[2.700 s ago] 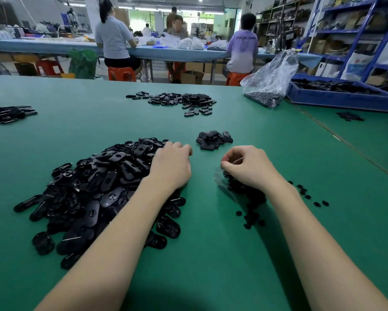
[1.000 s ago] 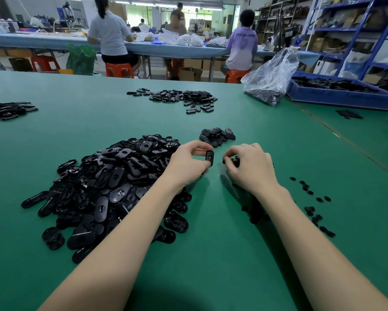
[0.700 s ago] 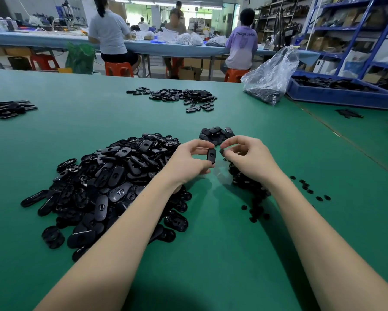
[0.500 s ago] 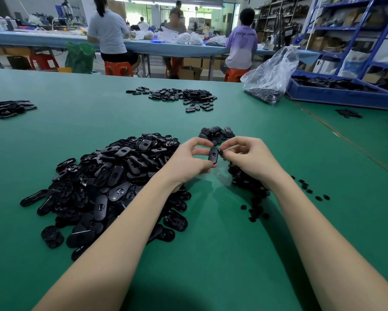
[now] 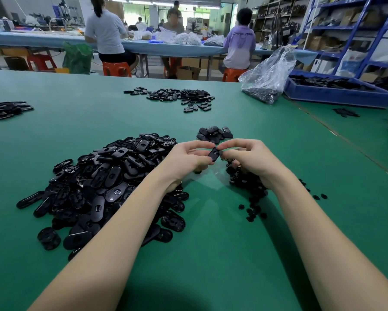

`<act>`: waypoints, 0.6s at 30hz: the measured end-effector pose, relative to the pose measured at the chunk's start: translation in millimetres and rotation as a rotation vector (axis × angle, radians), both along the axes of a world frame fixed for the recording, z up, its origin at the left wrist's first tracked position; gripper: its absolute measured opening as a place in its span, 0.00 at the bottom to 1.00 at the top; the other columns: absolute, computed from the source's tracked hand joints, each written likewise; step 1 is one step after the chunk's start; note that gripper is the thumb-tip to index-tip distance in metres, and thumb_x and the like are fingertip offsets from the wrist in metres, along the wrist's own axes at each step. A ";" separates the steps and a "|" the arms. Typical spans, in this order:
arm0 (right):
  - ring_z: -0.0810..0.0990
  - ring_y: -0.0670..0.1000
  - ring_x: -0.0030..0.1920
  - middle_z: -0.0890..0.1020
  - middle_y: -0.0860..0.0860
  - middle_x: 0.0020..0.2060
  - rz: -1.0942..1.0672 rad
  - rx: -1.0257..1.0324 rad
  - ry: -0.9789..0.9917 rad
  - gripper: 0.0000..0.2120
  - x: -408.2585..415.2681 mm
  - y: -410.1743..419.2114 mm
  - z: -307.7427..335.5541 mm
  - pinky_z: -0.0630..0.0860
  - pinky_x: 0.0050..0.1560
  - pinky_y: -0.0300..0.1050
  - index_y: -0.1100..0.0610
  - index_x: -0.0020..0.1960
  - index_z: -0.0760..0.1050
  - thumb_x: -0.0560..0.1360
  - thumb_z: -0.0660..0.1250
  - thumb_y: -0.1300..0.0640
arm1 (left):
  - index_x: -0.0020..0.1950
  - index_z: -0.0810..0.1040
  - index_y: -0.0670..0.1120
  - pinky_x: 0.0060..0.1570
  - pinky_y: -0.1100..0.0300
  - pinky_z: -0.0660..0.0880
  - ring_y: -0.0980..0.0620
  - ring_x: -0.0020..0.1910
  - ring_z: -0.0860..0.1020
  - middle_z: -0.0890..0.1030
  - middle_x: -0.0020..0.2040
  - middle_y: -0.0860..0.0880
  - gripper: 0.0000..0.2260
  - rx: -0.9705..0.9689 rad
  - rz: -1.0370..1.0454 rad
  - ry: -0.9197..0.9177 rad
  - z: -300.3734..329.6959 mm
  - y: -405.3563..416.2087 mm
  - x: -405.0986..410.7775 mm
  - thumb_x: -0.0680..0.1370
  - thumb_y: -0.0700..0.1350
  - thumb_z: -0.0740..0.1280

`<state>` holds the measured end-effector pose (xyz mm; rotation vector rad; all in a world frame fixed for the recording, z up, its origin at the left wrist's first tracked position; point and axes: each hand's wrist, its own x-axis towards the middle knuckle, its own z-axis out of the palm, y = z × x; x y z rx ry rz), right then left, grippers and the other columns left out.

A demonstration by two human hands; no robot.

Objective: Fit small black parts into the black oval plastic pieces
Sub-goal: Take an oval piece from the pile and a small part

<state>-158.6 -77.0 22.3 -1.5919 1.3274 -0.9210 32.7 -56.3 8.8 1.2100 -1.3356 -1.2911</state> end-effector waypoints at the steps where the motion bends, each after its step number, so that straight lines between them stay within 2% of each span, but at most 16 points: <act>1: 0.74 0.44 0.31 0.86 0.44 0.38 0.005 0.014 -0.011 0.07 -0.2 0.5 0.4 0.69 0.33 0.30 0.44 0.46 0.87 0.74 0.74 0.56 | 0.59 0.83 0.47 0.58 0.52 0.78 0.49 0.49 0.80 0.86 0.52 0.45 0.16 0.003 0.001 -0.001 0.2 0.2 -0.1 0.75 0.31 0.70; 5: 0.74 0.45 0.31 0.87 0.45 0.41 -0.005 0.092 -0.042 0.05 -0.7 2.2 1.1 0.67 0.32 0.34 0.46 0.44 0.87 0.72 0.75 0.55 | 0.59 0.83 0.48 0.61 0.51 0.78 0.47 0.52 0.81 0.86 0.54 0.45 0.16 0.006 -0.005 -0.019 0.5 0.5 0.2 0.75 0.32 0.70; 9: 0.72 0.44 0.29 0.89 0.48 0.44 -0.018 0.148 -0.109 0.04 -1.9 1.0 2.8 0.66 0.27 0.33 0.50 0.43 0.87 0.74 0.73 0.55 | 0.59 0.83 0.48 0.56 0.57 0.79 0.48 0.52 0.82 0.86 0.54 0.48 0.16 0.000 -0.013 -0.019 1.1 0.3 -0.5 0.75 0.32 0.70; 13: 0.71 0.43 0.28 0.86 0.45 0.40 -0.039 0.122 -0.055 0.05 -1.5 2.4 4.7 0.64 0.25 0.33 0.44 0.41 0.87 0.73 0.75 0.53 | 0.59 0.84 0.50 0.60 0.53 0.78 0.45 0.59 0.83 0.85 0.57 0.46 0.17 -0.014 -0.016 -0.030 1.3 1.2 0.0 0.76 0.33 0.70; 16: 0.71 0.41 0.26 0.85 0.44 0.37 -0.053 0.092 -0.012 0.05 -1.0 3.6 5.1 0.65 0.26 0.33 0.43 0.39 0.86 0.71 0.76 0.53 | 0.58 0.84 0.51 0.61 0.54 0.78 0.48 0.59 0.83 0.85 0.56 0.47 0.17 -0.020 -0.030 -0.022 0.9 1.7 0.3 0.75 0.33 0.71; 18: 0.71 0.40 0.25 0.82 0.41 0.31 -0.068 0.059 0.021 0.05 -0.8 4.2 5.6 0.66 0.26 0.31 0.44 0.37 0.86 0.71 0.77 0.53 | 0.58 0.84 0.51 0.60 0.54 0.78 0.51 0.56 0.83 0.85 0.55 0.48 0.17 -0.025 -0.039 -0.017 0.6 1.6 0.2 0.75 0.33 0.71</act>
